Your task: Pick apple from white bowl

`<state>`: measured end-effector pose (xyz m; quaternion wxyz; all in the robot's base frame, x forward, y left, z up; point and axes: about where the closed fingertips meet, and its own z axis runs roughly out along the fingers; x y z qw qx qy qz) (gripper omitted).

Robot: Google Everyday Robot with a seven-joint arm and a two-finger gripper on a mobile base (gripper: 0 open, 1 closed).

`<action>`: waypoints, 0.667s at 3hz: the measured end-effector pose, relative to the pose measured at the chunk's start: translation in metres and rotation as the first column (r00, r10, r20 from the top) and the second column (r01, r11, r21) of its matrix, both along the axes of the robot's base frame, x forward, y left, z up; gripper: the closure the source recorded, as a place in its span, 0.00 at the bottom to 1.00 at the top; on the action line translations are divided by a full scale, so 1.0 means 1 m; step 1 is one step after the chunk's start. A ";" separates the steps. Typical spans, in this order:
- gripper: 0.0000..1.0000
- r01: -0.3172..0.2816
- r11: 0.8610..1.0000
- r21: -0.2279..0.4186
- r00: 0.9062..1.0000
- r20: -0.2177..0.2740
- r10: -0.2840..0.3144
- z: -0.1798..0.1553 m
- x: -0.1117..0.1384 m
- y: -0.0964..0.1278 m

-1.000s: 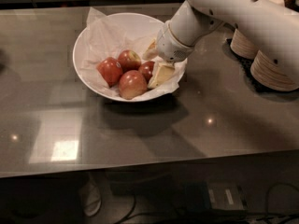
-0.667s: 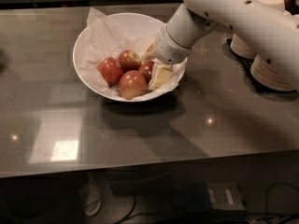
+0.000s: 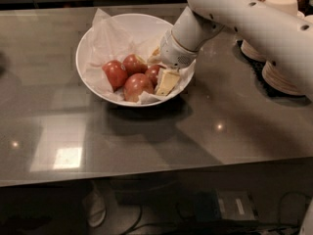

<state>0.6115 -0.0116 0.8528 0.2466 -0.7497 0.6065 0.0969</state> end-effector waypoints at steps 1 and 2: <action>0.67 0.018 1.000 0.018 1.000 -0.012 -0.018 0.002 0.002 -0.004; 0.91 0.047 0.997 0.061 0.999 -0.027 -0.045 0.013 0.003 -0.012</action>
Offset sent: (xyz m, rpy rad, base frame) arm 0.0051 -0.0252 0.0301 0.1176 0.0362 -0.0868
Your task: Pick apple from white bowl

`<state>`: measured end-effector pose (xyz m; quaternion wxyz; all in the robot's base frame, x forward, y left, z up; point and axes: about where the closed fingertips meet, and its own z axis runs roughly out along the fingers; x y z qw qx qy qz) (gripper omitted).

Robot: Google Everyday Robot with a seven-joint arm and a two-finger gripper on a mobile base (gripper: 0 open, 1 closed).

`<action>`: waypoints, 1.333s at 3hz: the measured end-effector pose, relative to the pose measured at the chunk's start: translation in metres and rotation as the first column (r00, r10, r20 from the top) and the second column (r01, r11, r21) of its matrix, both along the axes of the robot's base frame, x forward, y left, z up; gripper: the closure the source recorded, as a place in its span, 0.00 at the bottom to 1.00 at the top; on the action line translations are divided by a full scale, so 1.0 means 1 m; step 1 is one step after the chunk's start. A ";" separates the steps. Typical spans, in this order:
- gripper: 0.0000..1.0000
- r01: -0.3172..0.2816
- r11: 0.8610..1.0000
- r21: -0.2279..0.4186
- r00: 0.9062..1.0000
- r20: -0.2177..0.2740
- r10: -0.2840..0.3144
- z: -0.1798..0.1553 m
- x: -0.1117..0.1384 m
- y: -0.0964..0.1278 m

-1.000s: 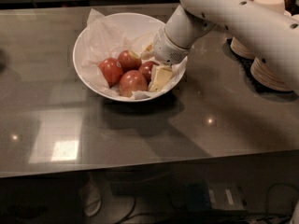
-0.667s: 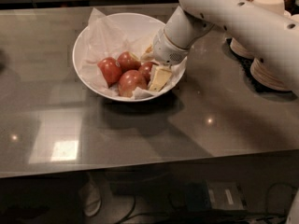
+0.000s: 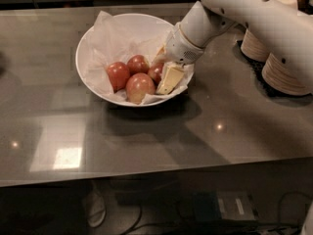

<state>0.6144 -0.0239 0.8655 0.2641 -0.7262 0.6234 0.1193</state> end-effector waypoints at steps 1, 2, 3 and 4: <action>1.00 0.026 0.995 0.096 1.000 -0.011 -0.025 0.034 0.000 -0.022; 1.00 0.023 0.966 0.259 0.999 0.022 -0.030 0.094 -0.002 -0.051; 1.00 0.012 0.925 0.379 0.997 0.066 -0.040 0.145 -0.007 -0.075; 1.00 0.005 0.921 0.390 0.996 0.079 -0.039 0.152 -0.006 -0.073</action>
Offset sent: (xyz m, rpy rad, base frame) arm -0.0064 -0.0980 0.1840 0.4875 -0.0821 -0.0352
